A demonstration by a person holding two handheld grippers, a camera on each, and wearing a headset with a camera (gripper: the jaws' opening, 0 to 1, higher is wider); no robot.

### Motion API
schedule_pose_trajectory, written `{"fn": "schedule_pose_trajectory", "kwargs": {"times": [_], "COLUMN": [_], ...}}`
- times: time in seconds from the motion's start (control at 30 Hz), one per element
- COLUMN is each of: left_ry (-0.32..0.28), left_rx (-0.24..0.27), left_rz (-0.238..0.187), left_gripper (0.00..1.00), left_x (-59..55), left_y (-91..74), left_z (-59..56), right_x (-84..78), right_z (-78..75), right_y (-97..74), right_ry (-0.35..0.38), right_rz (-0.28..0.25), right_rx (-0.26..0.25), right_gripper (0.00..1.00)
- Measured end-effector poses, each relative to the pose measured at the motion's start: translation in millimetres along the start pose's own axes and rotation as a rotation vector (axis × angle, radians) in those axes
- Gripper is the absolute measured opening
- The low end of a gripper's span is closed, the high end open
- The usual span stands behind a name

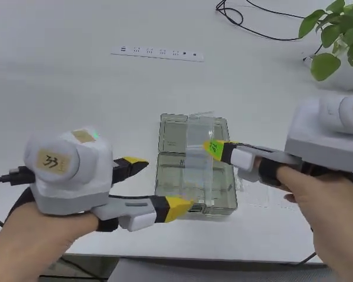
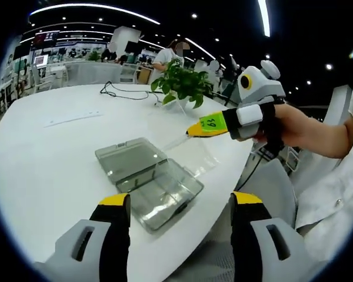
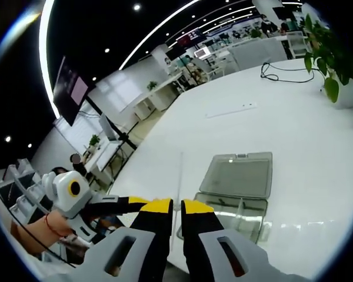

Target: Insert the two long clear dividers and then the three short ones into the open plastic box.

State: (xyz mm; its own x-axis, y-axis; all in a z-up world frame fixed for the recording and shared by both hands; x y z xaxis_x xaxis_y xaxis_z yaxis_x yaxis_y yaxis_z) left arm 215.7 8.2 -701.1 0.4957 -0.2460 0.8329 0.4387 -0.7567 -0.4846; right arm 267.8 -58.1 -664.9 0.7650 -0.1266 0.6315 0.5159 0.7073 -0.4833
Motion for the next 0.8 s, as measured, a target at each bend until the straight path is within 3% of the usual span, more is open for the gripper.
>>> {"fn": "schedule_pose_trajectory", "kwargs": {"times": [0.2,0.5,0.7,0.8], "left_ry": [0.08,0.142,0.187,0.183], "left_rx": [-0.025,-0.072,-0.12,-0.133], "left_rz": [0.023,0.034,0.048,0.053], "left_gripper": [0.84,1.0,1.0,1.0], "left_x": [-12.6,-25.0,-32.1,-34.5], "left_y": [-6.1,-11.8,-12.7,-12.8], "left_z": [7.6,17.8,20.2,22.9], "right_x": [-1.1,-2.5,-11.2,-19.9], "right_z": [-6.2,-19.2,-31.9,-41.4], "right_y": [9.5,21.0,27.4,31.4], "right_ry": [0.024,0.071,0.125,0.152], "right_rz": [0.053,0.121,0.188,0.222], "right_rx": [-0.041,-0.147,-0.211,-0.234], "right_gripper": [0.06,0.06,0.06,0.06]}}
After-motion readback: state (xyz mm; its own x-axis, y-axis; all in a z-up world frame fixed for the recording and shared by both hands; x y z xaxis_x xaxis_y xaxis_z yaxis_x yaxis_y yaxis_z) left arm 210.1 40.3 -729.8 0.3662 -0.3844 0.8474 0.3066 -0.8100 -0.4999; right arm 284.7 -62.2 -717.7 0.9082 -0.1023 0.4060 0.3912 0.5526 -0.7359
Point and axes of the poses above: the centre of the closed fingertips' face, and the gripper's own axes: y roughly forward along the fingers, z roughly to its left, x roughly out of its top, the point moved 1 cm from there along -y, roughly backward along the fingers, and after that the axes turned 4 degrees about y, right-handed, at the moved point
